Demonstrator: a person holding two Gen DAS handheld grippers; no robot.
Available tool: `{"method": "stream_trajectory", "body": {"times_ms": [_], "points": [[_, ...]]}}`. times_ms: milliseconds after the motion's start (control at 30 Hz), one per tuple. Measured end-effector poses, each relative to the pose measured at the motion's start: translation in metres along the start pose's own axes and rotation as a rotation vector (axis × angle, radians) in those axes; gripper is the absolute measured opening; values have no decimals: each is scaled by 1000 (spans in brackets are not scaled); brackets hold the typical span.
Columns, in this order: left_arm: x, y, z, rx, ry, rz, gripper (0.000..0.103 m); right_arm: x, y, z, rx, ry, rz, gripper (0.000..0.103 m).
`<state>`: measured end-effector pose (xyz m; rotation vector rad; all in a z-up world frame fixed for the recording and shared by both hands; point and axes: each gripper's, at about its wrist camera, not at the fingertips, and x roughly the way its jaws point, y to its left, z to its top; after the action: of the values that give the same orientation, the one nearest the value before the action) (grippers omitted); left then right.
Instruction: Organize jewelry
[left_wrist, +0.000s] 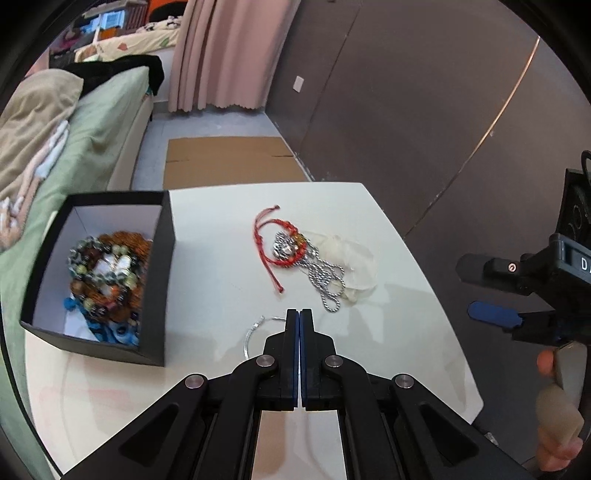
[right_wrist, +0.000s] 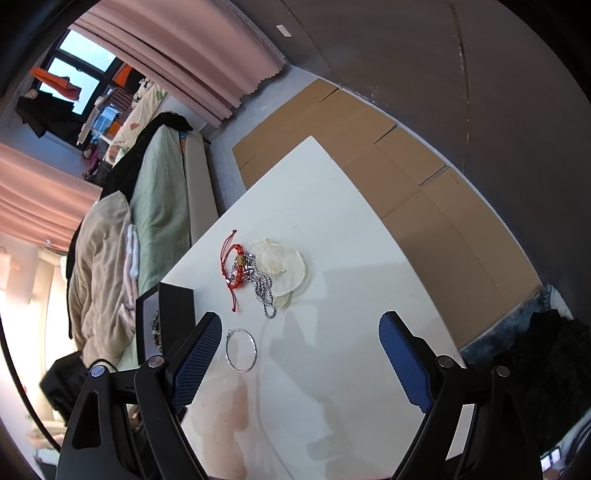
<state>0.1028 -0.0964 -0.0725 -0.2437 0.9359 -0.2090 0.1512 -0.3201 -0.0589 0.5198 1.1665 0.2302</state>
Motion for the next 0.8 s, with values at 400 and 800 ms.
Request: {"method": "stream_trajectory", "body": {"times_ms": [400,800], "points": [[20,11,6,-25,76,39,64,5,4,3,-2,11,2,88],[46,-1,-5,100,121,169,33,-2,-2,8,5,2,13,88]]}}
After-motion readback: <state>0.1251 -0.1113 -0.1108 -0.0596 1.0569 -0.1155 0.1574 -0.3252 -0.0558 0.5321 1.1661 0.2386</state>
